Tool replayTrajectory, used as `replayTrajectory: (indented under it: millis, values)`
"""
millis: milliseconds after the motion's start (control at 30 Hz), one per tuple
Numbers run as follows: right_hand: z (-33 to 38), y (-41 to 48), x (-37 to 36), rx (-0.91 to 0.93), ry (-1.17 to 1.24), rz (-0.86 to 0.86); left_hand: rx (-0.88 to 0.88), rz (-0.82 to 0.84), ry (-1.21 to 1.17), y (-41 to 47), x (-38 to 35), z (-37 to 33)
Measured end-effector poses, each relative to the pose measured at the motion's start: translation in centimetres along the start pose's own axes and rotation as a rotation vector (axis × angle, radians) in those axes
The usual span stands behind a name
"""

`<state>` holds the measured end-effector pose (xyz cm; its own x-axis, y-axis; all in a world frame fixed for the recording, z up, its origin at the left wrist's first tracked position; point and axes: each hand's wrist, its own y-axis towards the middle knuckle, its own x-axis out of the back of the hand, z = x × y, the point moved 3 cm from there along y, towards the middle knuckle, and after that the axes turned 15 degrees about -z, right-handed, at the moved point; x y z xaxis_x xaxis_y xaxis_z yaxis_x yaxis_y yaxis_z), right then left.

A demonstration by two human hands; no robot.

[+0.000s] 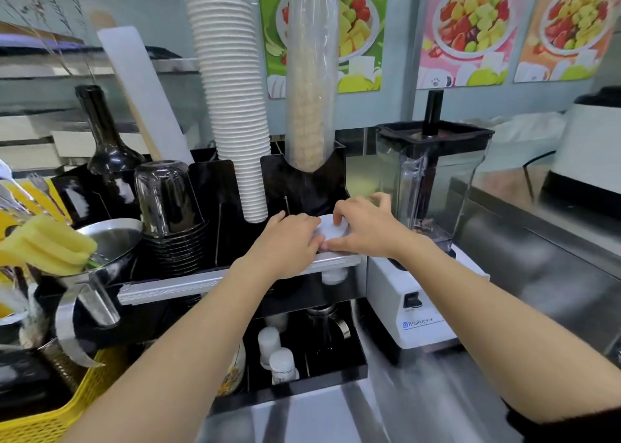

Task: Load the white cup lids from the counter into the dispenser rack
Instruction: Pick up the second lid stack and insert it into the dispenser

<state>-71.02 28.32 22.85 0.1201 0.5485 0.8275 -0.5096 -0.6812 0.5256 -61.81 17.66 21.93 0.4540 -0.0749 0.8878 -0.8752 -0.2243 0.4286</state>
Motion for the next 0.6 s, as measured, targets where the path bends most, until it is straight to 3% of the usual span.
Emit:
replayTrajectory:
  millis: [267,600]
  values:
    - [0.1,0.0,-0.4,0.020,-0.088,0.100,-0.032,-0.066,0.000,0.0,-0.6,0.2]
    - [3.1,-1.5,1.2,0.062,0.112,-0.043,-0.046,-0.227,-0.037,-3.1,2.6,1.7]
